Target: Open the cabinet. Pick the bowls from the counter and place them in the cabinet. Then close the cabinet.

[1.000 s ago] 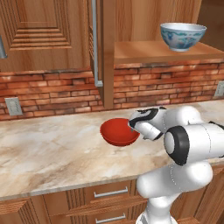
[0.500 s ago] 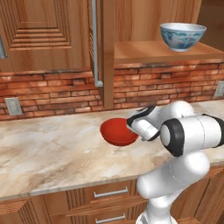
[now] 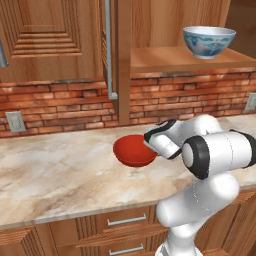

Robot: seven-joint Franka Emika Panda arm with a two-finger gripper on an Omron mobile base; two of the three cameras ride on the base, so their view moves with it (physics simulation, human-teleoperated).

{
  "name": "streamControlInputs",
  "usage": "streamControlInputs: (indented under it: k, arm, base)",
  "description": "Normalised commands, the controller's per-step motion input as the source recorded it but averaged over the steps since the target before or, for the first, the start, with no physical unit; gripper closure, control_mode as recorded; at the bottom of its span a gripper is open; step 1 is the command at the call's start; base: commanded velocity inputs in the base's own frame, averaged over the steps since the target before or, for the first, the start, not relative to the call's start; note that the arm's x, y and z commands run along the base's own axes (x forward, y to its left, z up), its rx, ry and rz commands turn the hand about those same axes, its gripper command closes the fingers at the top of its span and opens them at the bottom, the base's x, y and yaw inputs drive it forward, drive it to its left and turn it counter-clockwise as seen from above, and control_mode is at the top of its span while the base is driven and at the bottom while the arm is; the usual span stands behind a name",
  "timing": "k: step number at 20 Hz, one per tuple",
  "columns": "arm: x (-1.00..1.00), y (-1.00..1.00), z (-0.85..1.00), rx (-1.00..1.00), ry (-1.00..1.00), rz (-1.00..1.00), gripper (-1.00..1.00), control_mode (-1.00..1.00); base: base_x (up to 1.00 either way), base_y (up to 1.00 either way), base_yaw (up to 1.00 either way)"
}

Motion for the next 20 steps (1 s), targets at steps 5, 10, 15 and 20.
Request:
streamControlInputs:
  k: [5, 10, 15, 20]
  arm:
    - [-0.87, -0.01, 0.43, -0.01, -0.40, 0.00, 1.00, -1.00]
    - [-0.73, -0.15, 0.60, 0.00, -0.37, 0.00, 1.00, -1.00]
    - [-0.30, -0.04, 0.59, 0.03, -0.12, 0.00, 1.00, -1.00]
    - [-0.29, -0.10, 0.41, 0.05, -0.01, 0.00, 1.00, -1.00]
  base:
    - [0.00, 0.00, 0.00]
    - [0.00, 0.00, 0.00]
    - [0.00, 0.00, 0.00]
    - [0.00, 0.00, 0.00]
